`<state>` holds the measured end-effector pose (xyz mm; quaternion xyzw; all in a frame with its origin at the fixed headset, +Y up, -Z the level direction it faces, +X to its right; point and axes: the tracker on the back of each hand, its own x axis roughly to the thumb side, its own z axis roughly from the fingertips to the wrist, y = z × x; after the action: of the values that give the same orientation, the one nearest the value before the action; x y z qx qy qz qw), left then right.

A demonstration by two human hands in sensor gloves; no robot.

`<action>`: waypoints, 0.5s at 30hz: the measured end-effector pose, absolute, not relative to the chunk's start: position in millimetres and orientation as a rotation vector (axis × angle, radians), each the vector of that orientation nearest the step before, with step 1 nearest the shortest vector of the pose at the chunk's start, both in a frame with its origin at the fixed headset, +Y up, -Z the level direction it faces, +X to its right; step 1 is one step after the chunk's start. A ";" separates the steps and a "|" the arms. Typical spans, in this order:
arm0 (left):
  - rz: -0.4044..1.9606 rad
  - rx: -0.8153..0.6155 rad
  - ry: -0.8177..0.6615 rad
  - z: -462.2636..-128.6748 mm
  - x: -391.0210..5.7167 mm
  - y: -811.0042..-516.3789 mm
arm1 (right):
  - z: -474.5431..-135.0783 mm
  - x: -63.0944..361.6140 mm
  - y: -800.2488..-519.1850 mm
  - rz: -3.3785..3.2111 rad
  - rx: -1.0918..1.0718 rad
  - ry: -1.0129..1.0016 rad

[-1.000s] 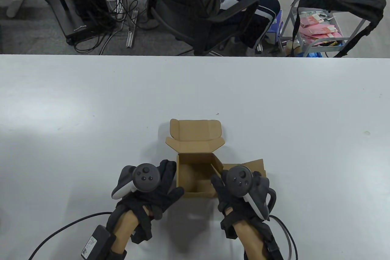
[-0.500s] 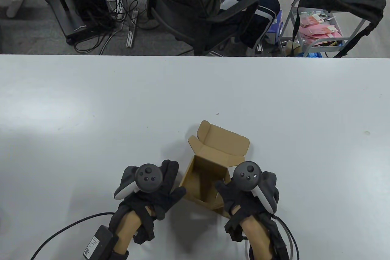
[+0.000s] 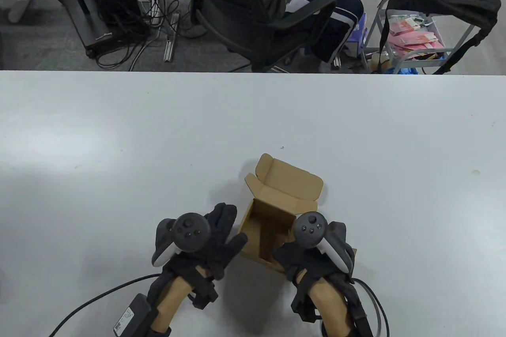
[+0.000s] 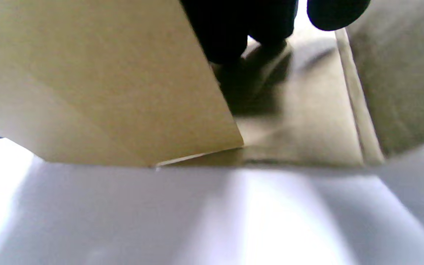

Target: Fully disassemble small mailer box

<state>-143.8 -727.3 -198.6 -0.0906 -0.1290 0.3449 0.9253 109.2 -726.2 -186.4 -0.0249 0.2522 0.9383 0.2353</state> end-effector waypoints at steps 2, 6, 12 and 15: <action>0.674 -0.199 -0.220 -201.2 -136.8 -727.9 | -185.6 113.1 -725.4 2.595 -0.098 0.667; 0.565 -0.195 -0.210 -202.2 -129.8 -728.1 | -183.9 126.1 -724.4 2.569 -0.179 0.662; 0.523 -0.144 -0.223 -201.3 -127.5 -721.1 | -190.5 131.7 -730.2 2.513 -0.196 0.732; 0.562 -0.186 -0.232 -201.8 -128.9 -721.5 | -192.2 134.5 -730.4 2.486 -0.194 0.753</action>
<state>-128.9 -721.5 -201.8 -0.0913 -0.1140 0.2763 0.9499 134.5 -730.4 -192.2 -0.0717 0.2788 0.9202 0.2653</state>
